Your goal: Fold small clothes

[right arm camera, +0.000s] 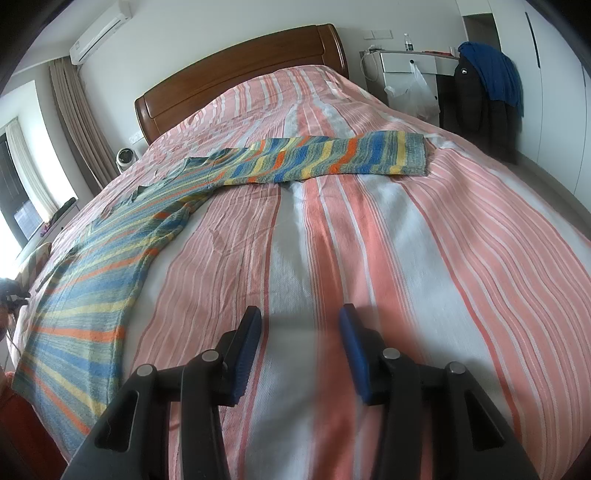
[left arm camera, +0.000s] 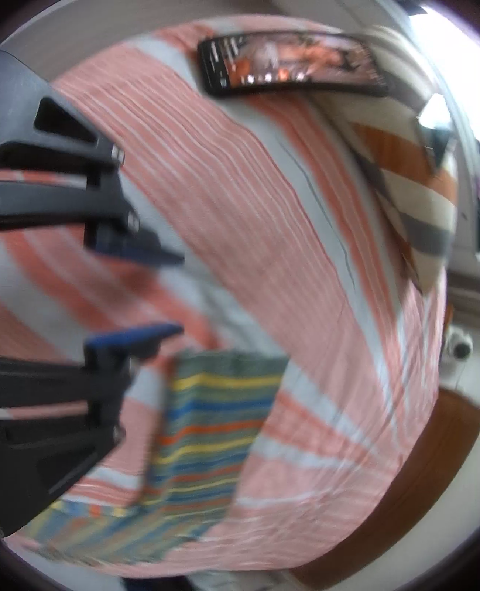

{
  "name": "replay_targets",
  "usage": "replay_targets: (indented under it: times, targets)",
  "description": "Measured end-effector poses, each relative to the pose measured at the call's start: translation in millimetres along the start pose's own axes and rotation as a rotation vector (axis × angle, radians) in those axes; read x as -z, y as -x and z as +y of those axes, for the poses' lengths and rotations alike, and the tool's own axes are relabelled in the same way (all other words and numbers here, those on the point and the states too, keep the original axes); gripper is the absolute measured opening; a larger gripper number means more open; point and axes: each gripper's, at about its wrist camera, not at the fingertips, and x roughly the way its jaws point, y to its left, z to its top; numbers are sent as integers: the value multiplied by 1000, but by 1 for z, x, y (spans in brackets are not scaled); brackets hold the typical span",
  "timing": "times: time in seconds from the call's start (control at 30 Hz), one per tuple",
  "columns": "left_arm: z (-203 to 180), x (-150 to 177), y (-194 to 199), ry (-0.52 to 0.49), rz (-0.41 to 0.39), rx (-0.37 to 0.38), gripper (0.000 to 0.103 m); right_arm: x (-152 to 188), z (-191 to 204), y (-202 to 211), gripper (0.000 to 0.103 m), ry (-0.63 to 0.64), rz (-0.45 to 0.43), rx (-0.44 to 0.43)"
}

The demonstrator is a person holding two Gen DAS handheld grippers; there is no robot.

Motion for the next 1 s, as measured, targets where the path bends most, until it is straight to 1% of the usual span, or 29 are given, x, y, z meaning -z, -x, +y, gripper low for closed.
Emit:
replay_targets:
  times: [0.03, 0.07, 0.17, 0.23, 0.27, 0.3, 0.33, 0.37, 0.4, 0.47, 0.5, 0.57, 0.63, 0.67, 0.7, 0.73, 0.77, 0.8, 0.83, 0.87, 0.93, 1.0]
  targets:
    - [-7, 11, 11, -39, -11, 11, 53, 0, 0, 0, 45, -1, 1, -1]
    - [-11, 18, 18, -66, -15, 28, 55, 0, 0, 0, 45, 0, 6, -1]
    - [-36, 56, 49, -213, 18, 140, 62, -10, 5, 7, 45, 27, 60, 9]
    - [-57, 93, 69, -341, 64, 229, 73, -15, 14, 24, 45, 40, 75, -45]
    - [-66, 115, 76, -401, 93, 263, 75, -17, 20, 33, 46, 49, 96, -93]
    - [-72, 130, 80, -439, 117, 282, 76, -17, 26, 39, 46, 54, 123, -134]
    - [-80, 152, 83, -491, 156, 297, 76, -16, 35, 46, 47, 53, 164, -198]
    - [-85, 172, 84, -533, 190, 296, 76, -13, 40, 51, 48, 47, 196, -248]
    - [-88, 186, 84, -557, 214, 293, 76, -7, 49, 57, 49, 42, 246, -312]
    - [-93, 209, 83, -595, 249, 285, 76, 5, 59, 61, 49, 44, 306, -358]
    - [-94, 220, 83, -609, 255, 278, 76, 13, 64, 62, 49, 48, 339, -366]
    - [-93, 230, 76, -623, 253, 239, 76, 27, 69, 59, 49, 63, 382, -347]
    - [-89, 233, 68, -603, 256, 208, 75, 39, 72, 53, 49, 85, 403, -304]
    - [-87, 232, 66, -589, 256, 205, 75, 43, 73, 48, 49, 83, 416, -294]
    - [-84, 231, 65, -571, 251, 211, 73, 45, 74, 45, 49, 79, 428, -296]
    - [-83, 230, 65, -561, 242, 206, 65, 47, 76, 41, 49, 79, 437, -298]
    - [-84, 230, 64, -564, 240, 209, 56, 48, 77, 38, 49, 82, 437, -298]
    - [-86, 232, 63, -578, 252, 225, 19, 48, 80, 35, 43, 84, 439, -307]
    - [-89, 238, 61, -589, 272, 244, 3, 47, 81, 34, 10, 86, 442, -313]
    - [-91, 240, 62, -601, 278, 247, 2, 47, 82, 33, 5, 96, 449, -311]
    - [-92, 245, 72, -645, 258, 253, 1, 46, 85, 36, 4, 109, 468, -300]
    - [-87, 245, 87, -677, 242, 260, 1, 43, 87, 49, 4, 123, 495, -297]
